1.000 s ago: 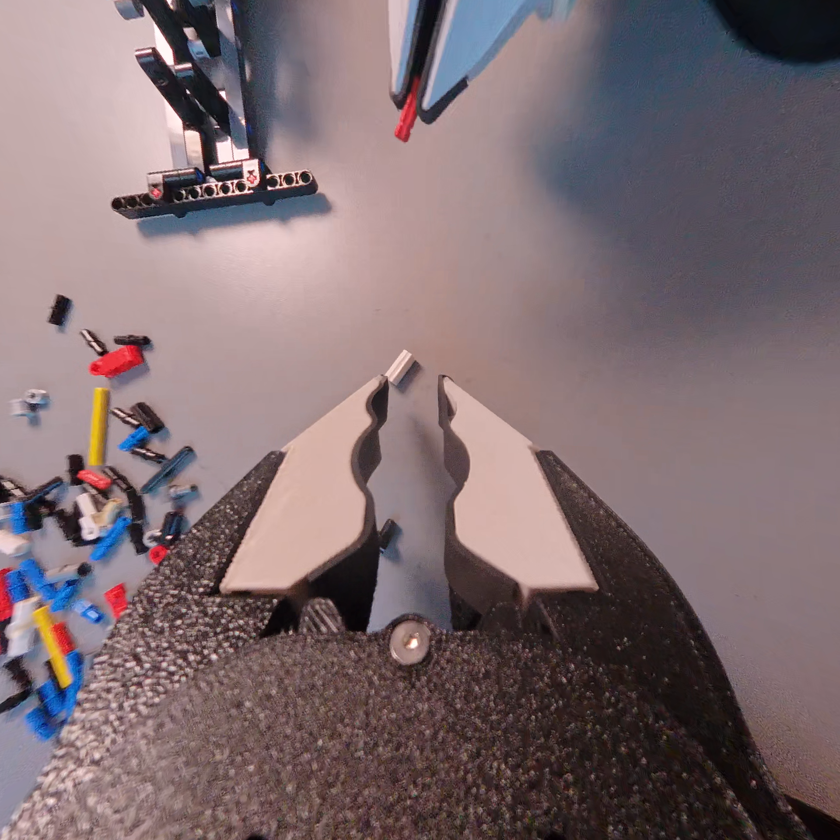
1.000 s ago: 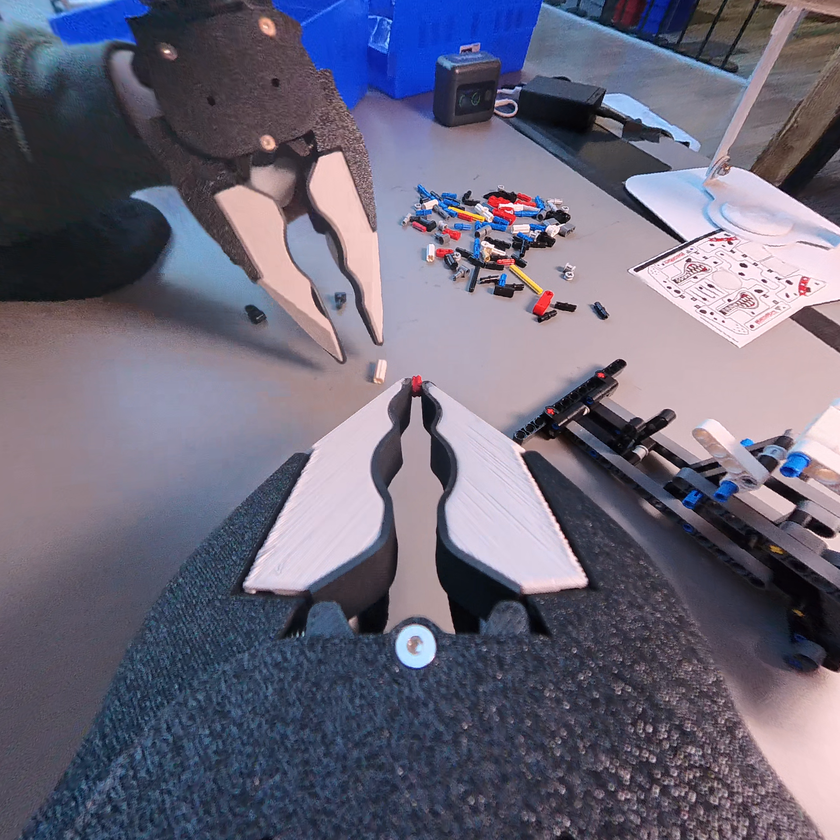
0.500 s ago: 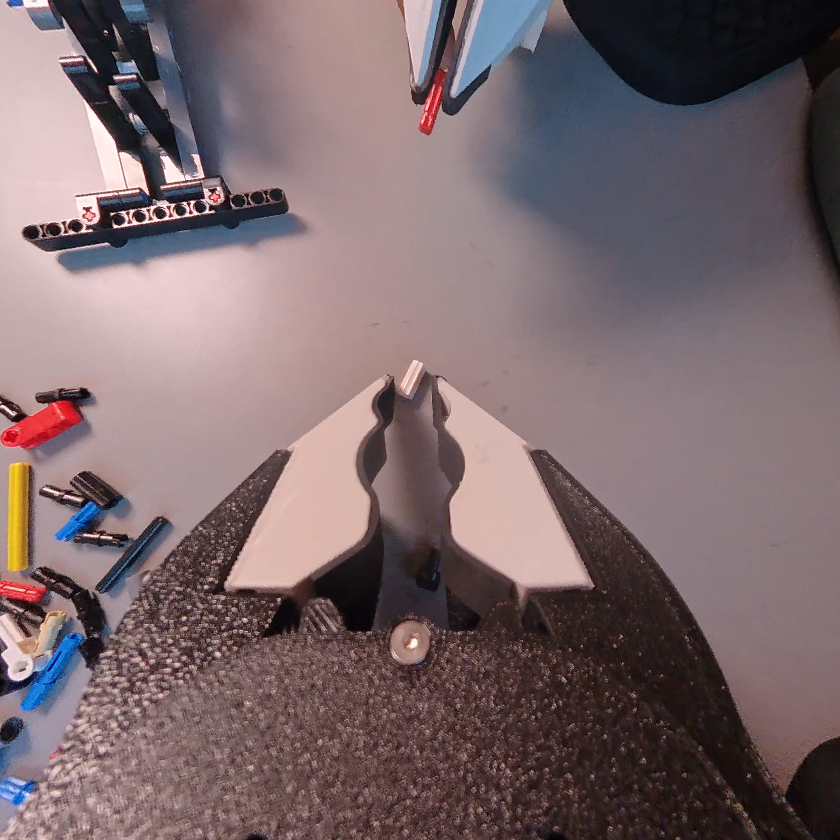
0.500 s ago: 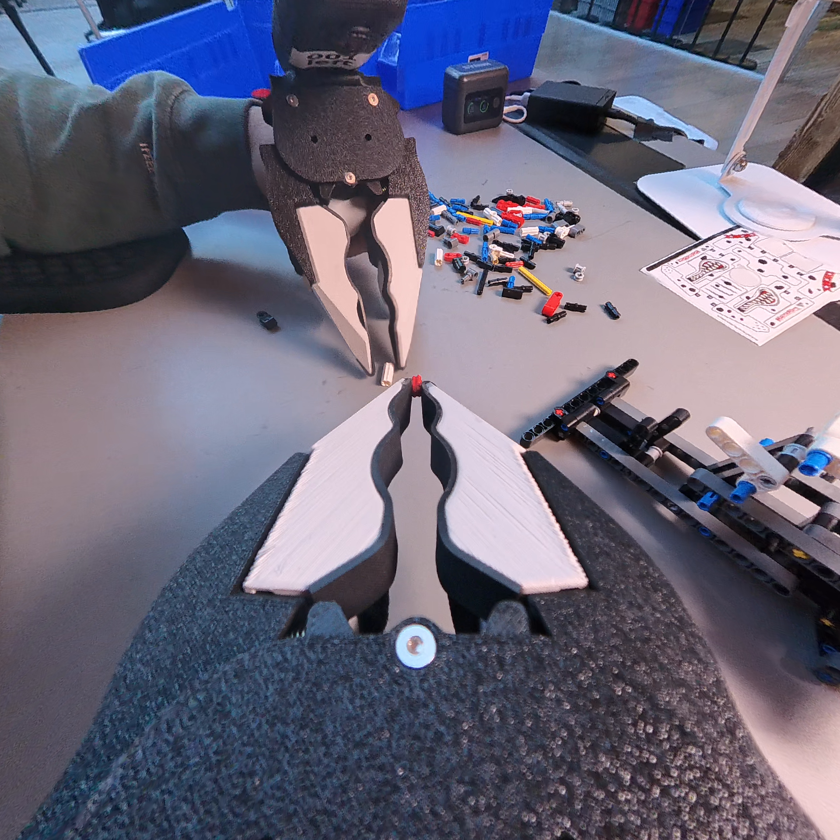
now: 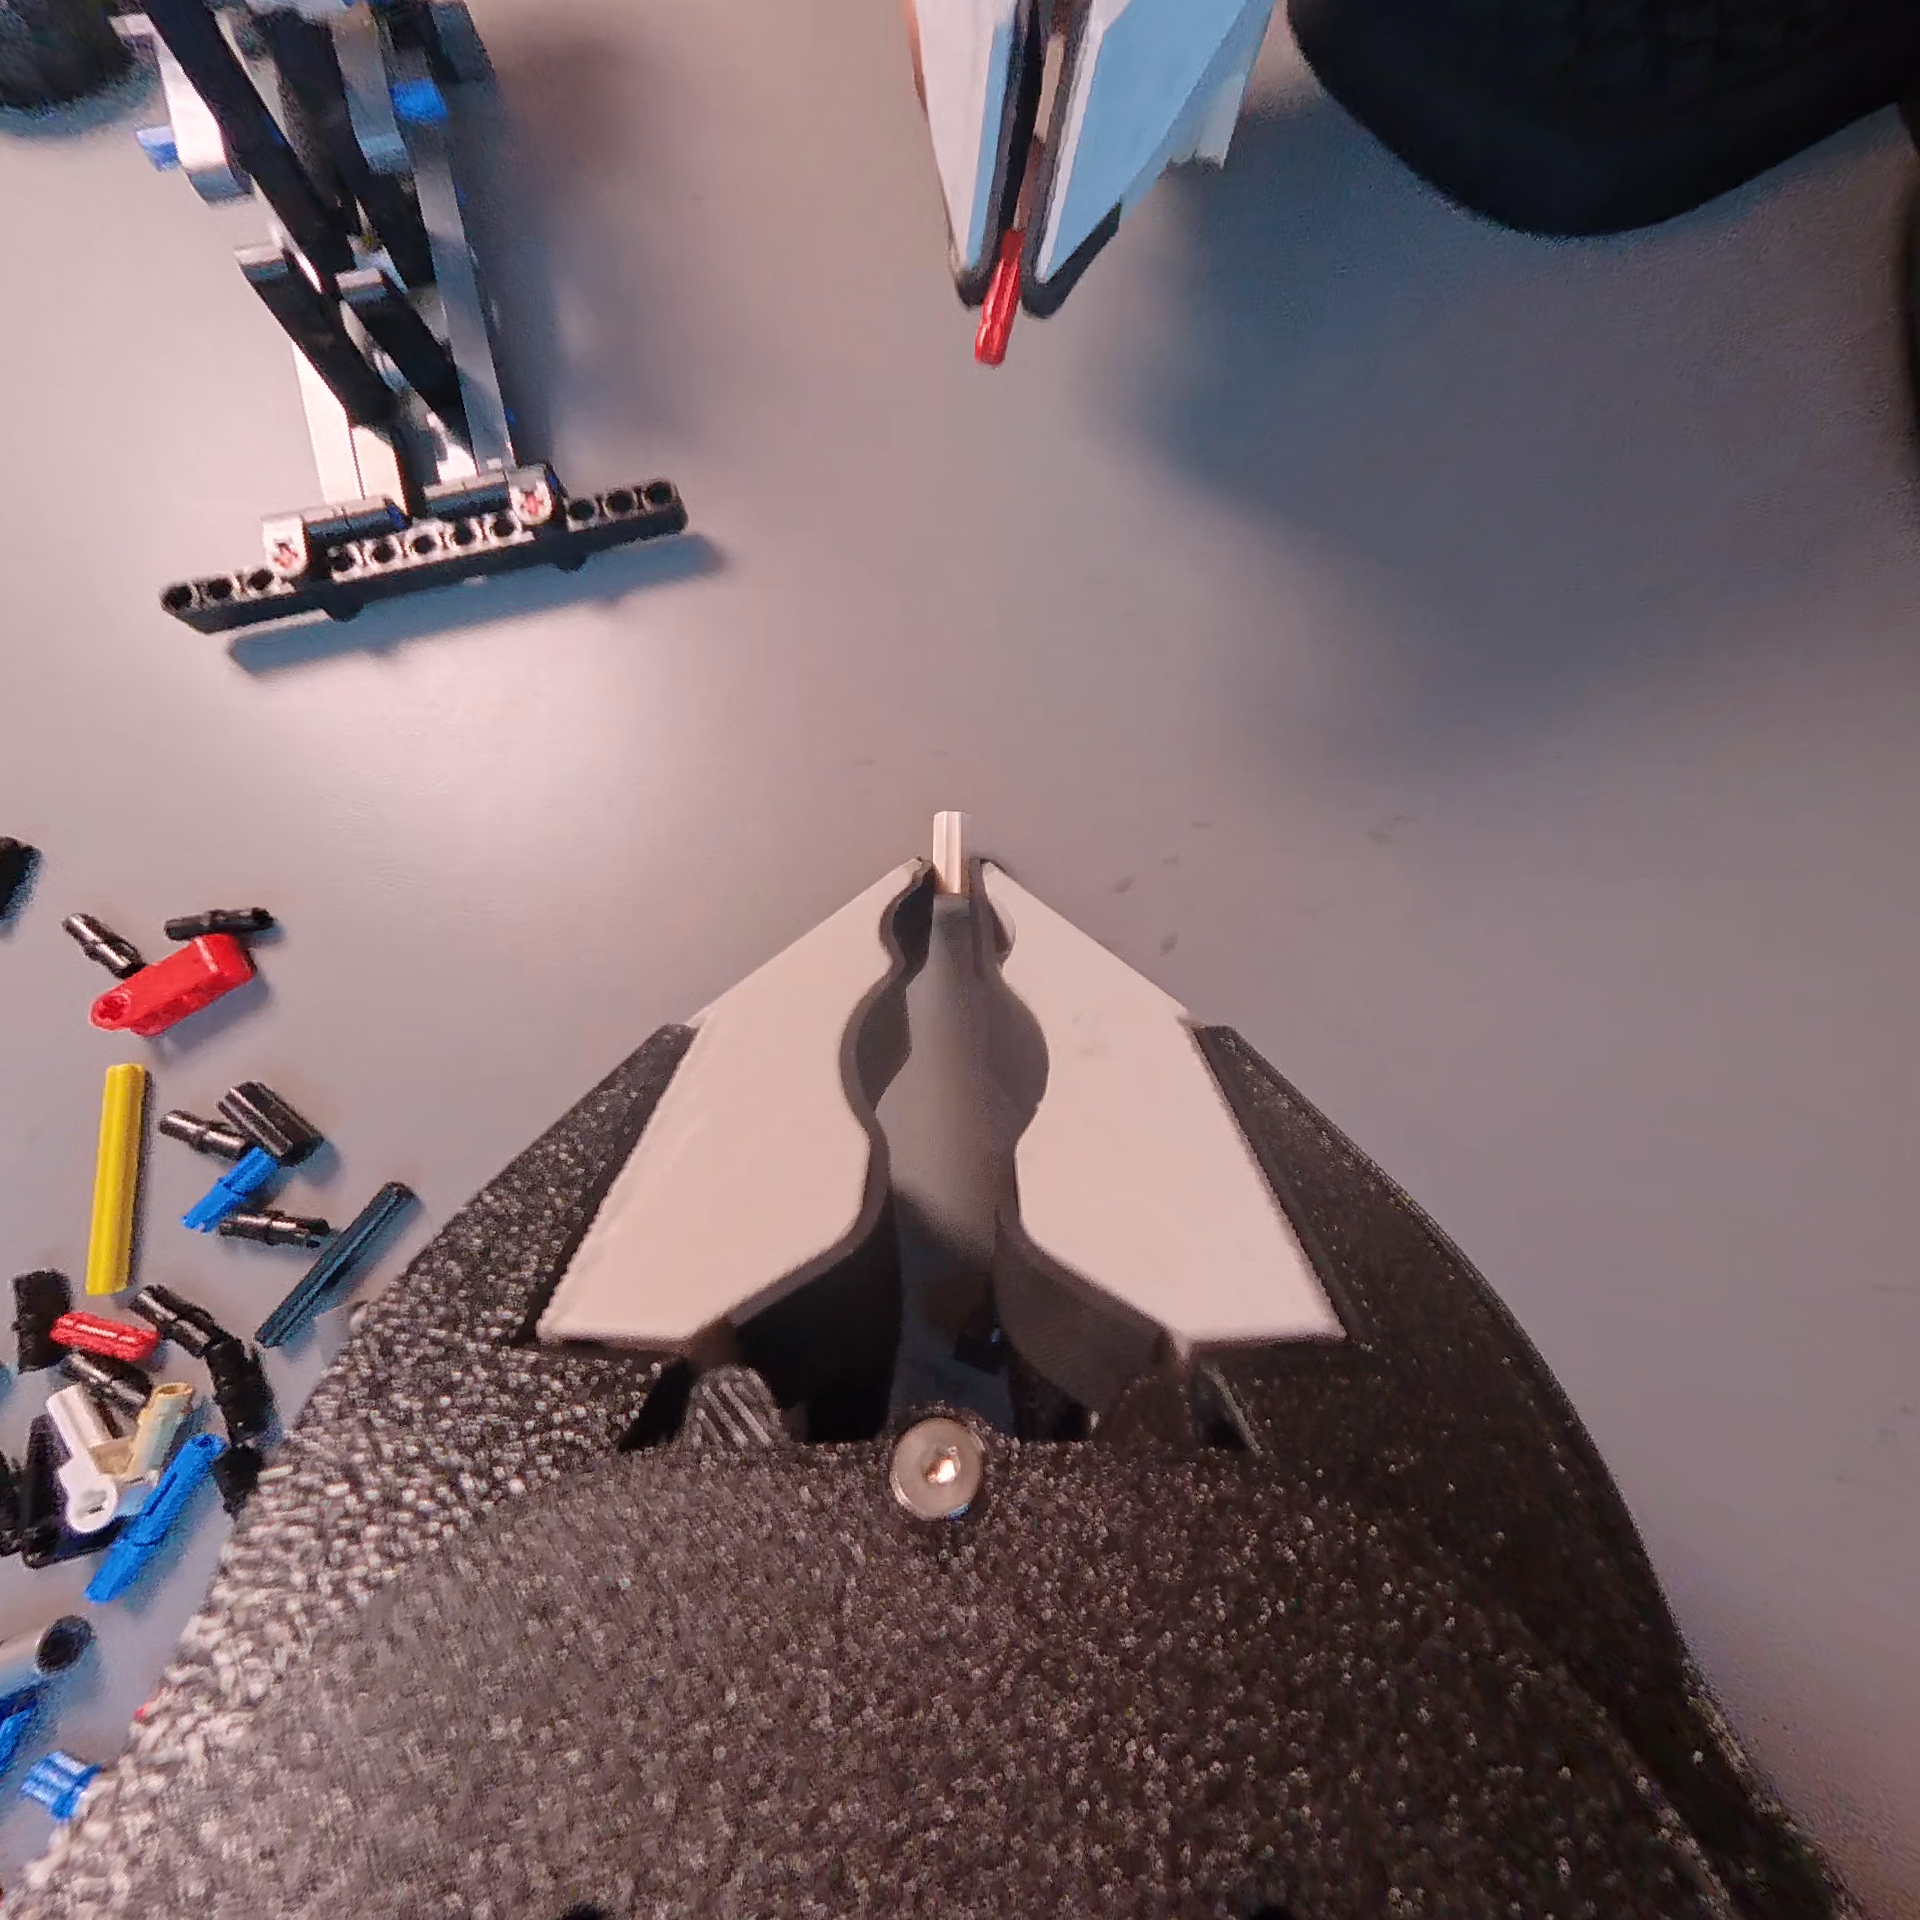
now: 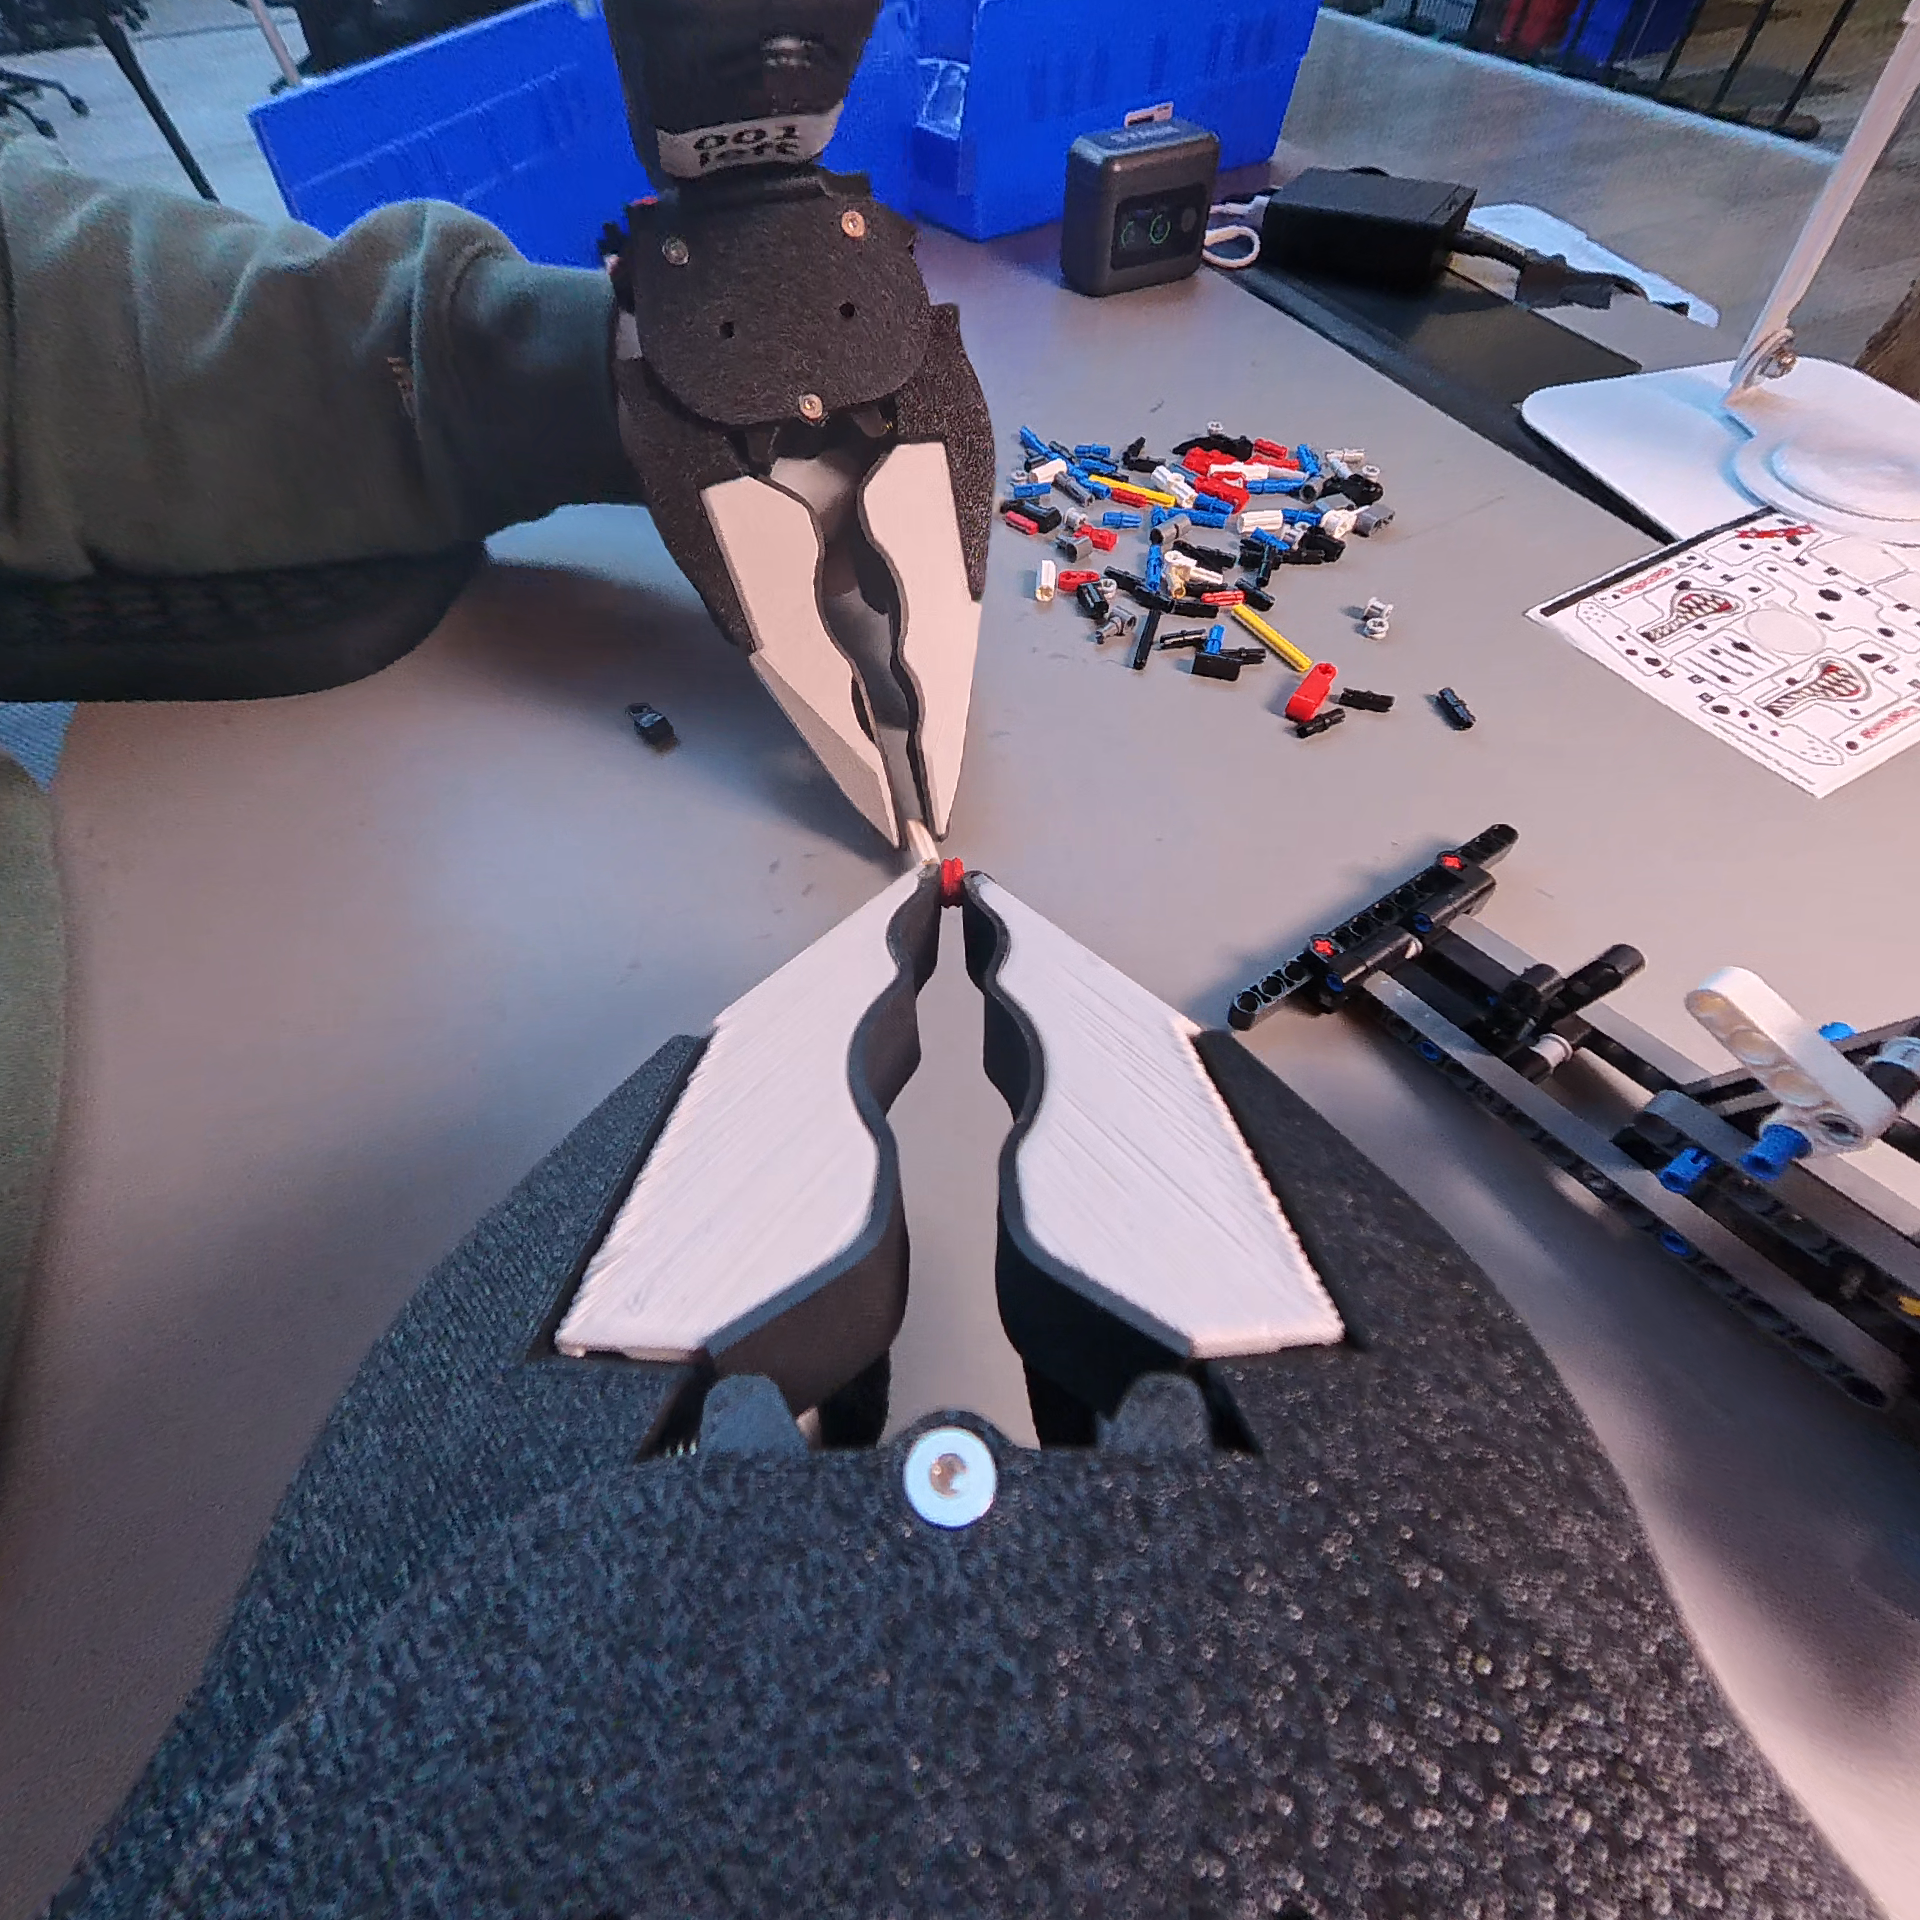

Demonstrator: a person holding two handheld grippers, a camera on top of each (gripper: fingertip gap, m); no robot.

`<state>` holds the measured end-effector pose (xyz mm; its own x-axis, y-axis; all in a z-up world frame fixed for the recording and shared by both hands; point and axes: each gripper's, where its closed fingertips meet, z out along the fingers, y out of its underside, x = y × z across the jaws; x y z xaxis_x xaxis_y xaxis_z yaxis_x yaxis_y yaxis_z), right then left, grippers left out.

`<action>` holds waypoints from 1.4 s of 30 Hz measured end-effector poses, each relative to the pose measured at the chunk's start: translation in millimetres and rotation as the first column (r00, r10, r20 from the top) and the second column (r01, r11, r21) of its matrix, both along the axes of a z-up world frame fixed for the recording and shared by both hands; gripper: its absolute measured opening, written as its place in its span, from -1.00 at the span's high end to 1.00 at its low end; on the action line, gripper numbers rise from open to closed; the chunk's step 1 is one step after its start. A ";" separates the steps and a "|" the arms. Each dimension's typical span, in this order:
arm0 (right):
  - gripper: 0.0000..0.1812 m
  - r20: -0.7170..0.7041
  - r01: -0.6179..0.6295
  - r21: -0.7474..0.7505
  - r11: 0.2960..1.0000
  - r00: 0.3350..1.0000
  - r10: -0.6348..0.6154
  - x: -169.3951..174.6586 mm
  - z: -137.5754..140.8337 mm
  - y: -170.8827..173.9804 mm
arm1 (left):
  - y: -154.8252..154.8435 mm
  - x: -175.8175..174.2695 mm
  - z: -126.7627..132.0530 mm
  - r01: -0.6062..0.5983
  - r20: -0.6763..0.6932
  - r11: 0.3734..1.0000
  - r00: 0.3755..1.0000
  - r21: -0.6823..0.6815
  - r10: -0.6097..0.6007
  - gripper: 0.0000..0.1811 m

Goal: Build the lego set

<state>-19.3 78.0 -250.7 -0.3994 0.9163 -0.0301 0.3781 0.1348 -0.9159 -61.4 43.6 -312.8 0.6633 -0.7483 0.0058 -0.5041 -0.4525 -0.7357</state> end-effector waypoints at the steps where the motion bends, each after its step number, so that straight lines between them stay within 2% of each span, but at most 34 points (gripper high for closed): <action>1: 0.96 -0.009 -0.010 -0.020 1.000 1.000 0.009 0.5 3.2 -2.4 | 0.0 2.9 6.8 -0.001 0.021 0.999 1.000 0.032 0.001 0.93; 7: 0.97 -0.079 -0.104 -0.252 0.962 0.993 0.086 4.5 32.2 -26.0 | -8.1 24.5 61.4 -0.034 0.059 0.959 0.998 0.281 0.018 0.93; 12: 0.97 -0.062 -0.149 -0.303 0.941 0.989 0.137 4.7 28.8 -41.2 | -19.0 35.3 78.5 -0.072 0.032 0.924 0.997 0.374 0.064 0.93; 17: 0.97 -0.044 -0.169 -0.307 0.936 0.985 0.164 3.7 23.4 -51.1 | -21.7 39.0 76.2 -0.065 -0.001 0.924 0.998 0.378 0.070 0.93; 29: 0.97 -0.020 -0.158 -0.366 0.917 0.987 0.162 1.6 19.3 -50.3 | -22.5 39.6 72.8 -0.055 -0.019 0.925 0.998 0.375 0.067 0.93; 36: 0.98 -0.034 -0.175 -0.467 0.867 0.983 0.181 3.1 26.9 -51.9 | -22.7 41.5 78.3 -0.057 -0.007 0.913 0.998 0.405 0.066 0.94; 42: 0.97 -0.043 -0.196 -0.373 0.907 0.980 0.194 5.0 23.8 -54.5 | -25.5 43.2 76.1 -0.043 -0.002 0.924 0.999 0.380 0.047 0.94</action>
<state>-14.3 23.6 -226.9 -0.5701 0.7422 -0.3523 0.3748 -0.1466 -0.9154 -18.2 18.1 -236.7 0.6947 -0.6623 -0.2806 -0.4987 -0.1623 -0.8515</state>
